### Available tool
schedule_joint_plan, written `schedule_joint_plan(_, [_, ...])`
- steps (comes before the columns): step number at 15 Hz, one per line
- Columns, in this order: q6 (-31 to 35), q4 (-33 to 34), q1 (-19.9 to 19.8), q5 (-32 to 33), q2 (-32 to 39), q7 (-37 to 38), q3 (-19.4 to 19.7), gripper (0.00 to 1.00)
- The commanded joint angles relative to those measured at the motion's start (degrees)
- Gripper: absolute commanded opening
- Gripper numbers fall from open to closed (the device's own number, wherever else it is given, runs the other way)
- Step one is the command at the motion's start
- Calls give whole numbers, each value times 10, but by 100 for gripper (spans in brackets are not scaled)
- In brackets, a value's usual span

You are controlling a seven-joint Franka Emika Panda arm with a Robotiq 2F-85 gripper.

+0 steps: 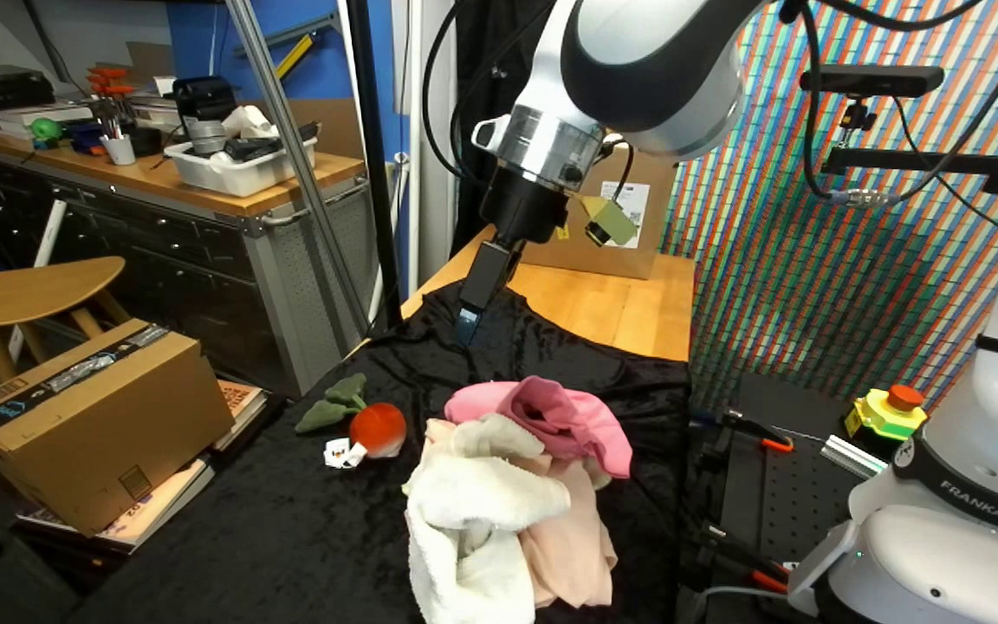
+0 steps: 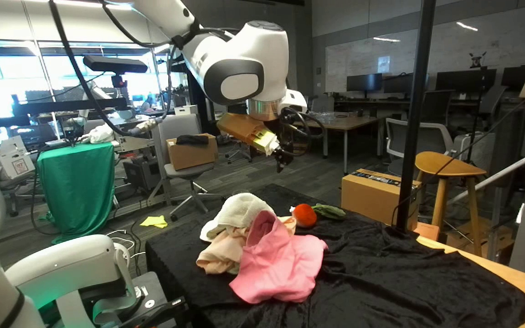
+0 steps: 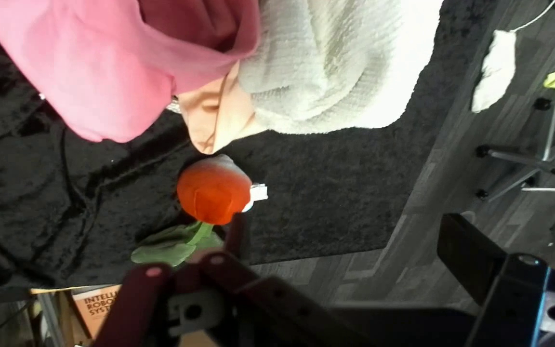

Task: Stack up all the objects on the table

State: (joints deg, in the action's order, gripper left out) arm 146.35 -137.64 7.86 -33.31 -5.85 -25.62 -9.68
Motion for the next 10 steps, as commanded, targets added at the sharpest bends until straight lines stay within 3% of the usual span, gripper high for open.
schedule_joint_plan(1, [43, 32, 12, 99, 45, 92, -4, 100])
schedule_joint_plan(6, [-71, 153, 10, 287, 128, 217, 3, 100])
schedule_joint_plan(10, [-172, 282, 15, 340, 204, 246, 7, 100])
